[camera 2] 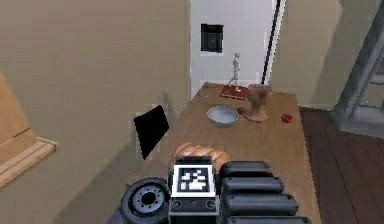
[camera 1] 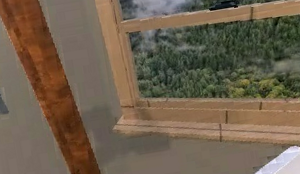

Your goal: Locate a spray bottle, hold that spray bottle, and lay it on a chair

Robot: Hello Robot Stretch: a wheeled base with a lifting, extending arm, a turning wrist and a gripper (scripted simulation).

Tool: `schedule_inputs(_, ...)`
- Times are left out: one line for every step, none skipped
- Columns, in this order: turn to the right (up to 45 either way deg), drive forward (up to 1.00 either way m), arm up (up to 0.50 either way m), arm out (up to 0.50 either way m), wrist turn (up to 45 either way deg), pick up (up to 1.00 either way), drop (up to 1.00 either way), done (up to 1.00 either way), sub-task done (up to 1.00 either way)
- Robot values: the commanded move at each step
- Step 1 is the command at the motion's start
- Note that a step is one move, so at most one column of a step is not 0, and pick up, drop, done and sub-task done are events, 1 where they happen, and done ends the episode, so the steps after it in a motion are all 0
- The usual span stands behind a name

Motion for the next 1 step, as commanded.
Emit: schedule_inputs(12.0, 0.00, 0.00, 0.00, 0.0, 0.00, 0.00, 0.00, 0.00)
